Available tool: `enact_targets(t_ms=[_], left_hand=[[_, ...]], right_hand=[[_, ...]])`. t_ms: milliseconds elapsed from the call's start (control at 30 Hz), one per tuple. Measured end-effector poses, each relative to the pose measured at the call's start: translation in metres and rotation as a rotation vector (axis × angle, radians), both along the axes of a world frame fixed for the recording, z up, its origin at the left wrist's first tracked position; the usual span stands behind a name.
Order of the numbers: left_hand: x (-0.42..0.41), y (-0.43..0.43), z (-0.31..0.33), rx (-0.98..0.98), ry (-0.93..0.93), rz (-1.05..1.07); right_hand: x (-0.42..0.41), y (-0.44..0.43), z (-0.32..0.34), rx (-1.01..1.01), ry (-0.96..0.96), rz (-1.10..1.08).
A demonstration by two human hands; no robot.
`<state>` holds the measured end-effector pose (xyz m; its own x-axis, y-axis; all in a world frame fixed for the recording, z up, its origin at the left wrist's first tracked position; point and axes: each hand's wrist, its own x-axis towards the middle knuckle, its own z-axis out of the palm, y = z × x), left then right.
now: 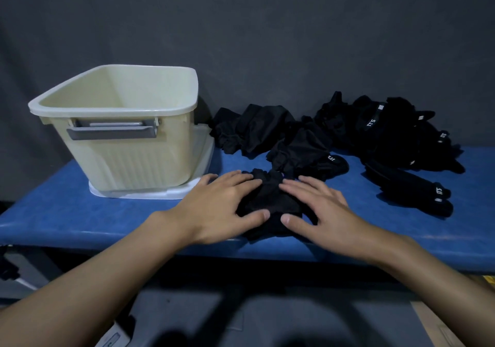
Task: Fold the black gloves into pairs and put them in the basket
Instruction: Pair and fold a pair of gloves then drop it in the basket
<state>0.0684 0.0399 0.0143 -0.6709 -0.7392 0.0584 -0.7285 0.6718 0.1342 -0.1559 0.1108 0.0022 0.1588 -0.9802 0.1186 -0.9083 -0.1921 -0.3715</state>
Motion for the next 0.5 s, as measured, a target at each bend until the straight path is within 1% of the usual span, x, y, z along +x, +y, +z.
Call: enact_targets(t_ms=[67, 267, 367, 433, 500], left_hand=[[0.001, -0.001, -0.003, 0.013, -0.062, -0.011], [-0.005, 0.001, -0.005, 0.033, -0.074, -0.066], [-0.01, 0.003, -0.006, 0.028, -0.074, -0.074], [-0.01, 0.001, -0.006, 0.018, -0.103, -0.055], [-0.009, -0.001, -0.005, 0.019, -0.146, -0.028]], right_hand=[[-0.004, 0.002, 0.0, 0.062, 0.101, 0.0], [-0.01, 0.013, 0.007, 0.125, 0.178, -0.019], [-0.017, 0.017, 0.007, 0.12, 0.158, -0.031], [-0.02, 0.017, 0.005, 0.084, 0.101, -0.025], [-0.022, 0.015, 0.001, 0.058, 0.093, -0.009]])
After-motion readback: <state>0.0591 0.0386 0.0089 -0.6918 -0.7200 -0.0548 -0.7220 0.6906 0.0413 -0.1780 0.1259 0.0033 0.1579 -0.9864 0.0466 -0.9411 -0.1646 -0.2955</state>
